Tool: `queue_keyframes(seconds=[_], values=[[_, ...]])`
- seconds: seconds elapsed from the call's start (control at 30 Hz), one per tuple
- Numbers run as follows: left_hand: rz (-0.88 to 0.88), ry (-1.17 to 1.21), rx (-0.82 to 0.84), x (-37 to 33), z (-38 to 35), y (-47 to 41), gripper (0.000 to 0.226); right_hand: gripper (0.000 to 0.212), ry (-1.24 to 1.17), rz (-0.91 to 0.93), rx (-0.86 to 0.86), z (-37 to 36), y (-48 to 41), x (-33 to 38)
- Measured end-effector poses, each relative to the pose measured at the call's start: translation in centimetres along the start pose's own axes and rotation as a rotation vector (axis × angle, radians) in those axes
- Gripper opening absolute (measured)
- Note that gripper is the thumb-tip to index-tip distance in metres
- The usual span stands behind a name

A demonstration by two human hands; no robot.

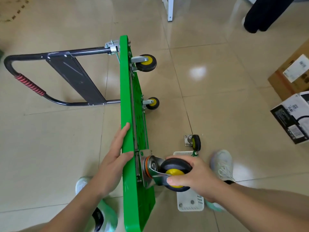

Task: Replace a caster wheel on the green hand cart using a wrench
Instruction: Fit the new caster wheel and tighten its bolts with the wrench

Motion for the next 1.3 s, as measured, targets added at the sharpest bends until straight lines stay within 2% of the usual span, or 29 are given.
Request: queue_keyframes(seconds=[0.3,0.5,1.3], values=[[0.002,-0.057,0.004,0.2,0.2,-0.1,0.079,0.055,-0.093,0.061,-0.004,-0.4,0.2,0.5],[0.014,-0.016,0.009,0.3,0.0,-0.1,0.080,0.049,-0.178,0.006,0.045,-0.7,0.2,0.2],[0.046,0.046,0.039,0.8,-0.1,0.1,0.081,0.048,-0.125,-0.091,0.093,-1.6,-1.0,0.0]])
Point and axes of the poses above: each hand's wrist, its own y-axis away from the middle knuckle, its own z-axis out of the back of the hand, x = y × z, the point moved 4 cm from there along -y, towards the middle knuckle, and after that the axes turned 2 degrees about -x, right-handed, at the moved point
